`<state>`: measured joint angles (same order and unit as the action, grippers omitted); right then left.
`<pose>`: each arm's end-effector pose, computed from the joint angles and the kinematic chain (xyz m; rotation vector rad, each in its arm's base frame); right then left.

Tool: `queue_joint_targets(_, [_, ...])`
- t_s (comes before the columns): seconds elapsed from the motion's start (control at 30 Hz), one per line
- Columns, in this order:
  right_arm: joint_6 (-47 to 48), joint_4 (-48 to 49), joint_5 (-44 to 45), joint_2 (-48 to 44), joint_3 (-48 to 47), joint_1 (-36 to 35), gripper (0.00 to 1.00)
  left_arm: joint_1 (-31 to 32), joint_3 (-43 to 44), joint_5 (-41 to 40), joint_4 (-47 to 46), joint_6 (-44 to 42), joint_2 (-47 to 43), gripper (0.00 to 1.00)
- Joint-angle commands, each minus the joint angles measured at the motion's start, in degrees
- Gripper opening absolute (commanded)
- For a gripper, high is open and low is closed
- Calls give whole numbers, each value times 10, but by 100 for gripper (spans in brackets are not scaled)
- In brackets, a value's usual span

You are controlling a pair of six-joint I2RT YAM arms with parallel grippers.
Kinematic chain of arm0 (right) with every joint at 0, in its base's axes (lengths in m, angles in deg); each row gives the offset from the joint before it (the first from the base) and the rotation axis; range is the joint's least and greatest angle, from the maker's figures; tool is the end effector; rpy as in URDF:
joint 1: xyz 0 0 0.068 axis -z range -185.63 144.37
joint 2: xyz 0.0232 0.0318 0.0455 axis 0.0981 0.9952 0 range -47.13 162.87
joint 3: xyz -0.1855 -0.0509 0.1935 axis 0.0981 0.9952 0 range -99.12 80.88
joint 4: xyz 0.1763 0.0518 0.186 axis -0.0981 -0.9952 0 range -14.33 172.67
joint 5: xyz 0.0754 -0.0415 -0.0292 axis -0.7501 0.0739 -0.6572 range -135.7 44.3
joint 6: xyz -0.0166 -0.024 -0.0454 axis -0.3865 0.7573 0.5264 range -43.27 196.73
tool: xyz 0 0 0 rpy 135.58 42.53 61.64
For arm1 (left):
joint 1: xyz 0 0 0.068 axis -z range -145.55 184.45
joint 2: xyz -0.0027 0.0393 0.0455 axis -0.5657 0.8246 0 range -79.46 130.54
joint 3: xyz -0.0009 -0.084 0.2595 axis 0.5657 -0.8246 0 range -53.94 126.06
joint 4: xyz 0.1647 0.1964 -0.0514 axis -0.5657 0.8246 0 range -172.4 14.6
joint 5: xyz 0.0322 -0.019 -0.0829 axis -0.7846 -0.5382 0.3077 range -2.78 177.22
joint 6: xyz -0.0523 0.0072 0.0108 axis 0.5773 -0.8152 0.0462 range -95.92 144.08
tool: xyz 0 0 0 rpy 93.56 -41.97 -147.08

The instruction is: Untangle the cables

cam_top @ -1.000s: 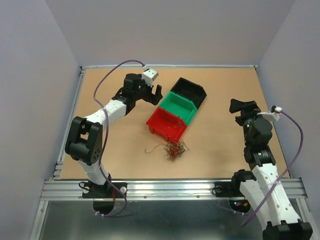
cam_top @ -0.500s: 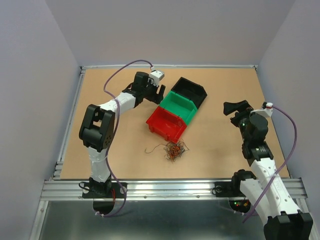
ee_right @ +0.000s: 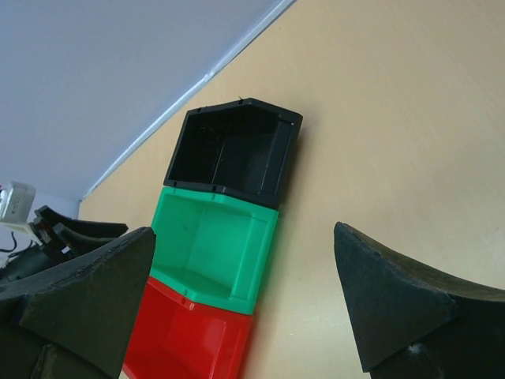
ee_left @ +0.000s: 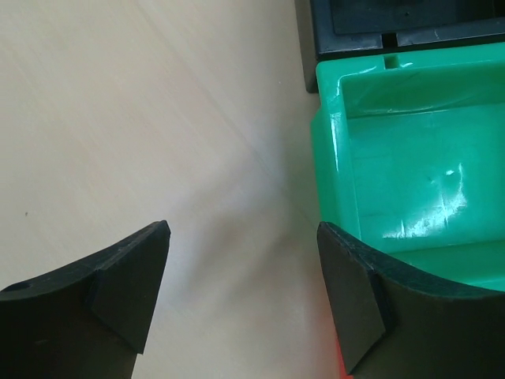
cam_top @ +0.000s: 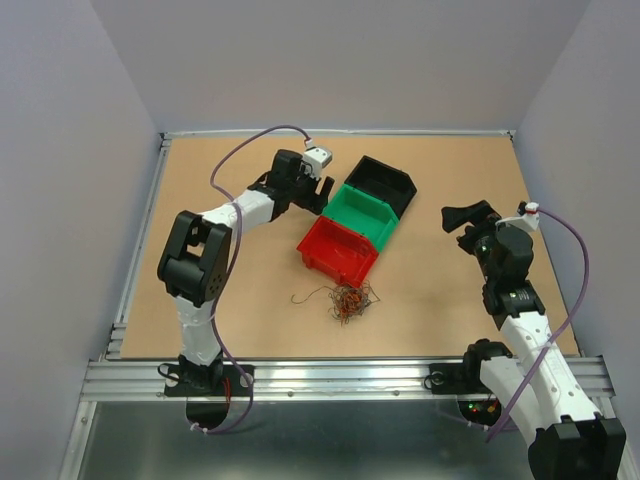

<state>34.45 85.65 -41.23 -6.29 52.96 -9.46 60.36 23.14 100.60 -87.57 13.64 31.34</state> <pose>0.1801 0.0093 0.2709 0.6380 1.6535 0.5191 0.3978 -0.2023 0.2223 0.7845 1.9258 -0.4069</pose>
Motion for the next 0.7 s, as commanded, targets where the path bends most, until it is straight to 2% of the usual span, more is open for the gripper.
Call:
queue_joint_targets(0.0, [11,12,-11,-10,-22,-3,100,4,-37,-13,-64,3,-84,89])
queue_joint_targets(0.13, [13,13,-15,-9,-24,-2,100,18,-40,34,-57,-19,-90,89])
queue_joint_targets(0.3, [14,13,-18,-6,-24,-2,100,61,-17,-12,-23,-48,-50,88])
queue_joint_targets(0.47, [15,13,-19,-8,-23,-3,100,64,17,-70,6,-44,-9,80])
queue_joint_targets(0.57, [13,14,-19,-9,-24,-3,100,64,25,-92,12,-46,1,58])
queue_joint_targets(0.6, [14,14,-19,-9,-23,-2,100,61,29,-93,17,-45,3,45])
queue_joint_targets(0.67, [14,14,-19,-9,-23,-3,100,55,33,-94,20,-42,4,33])
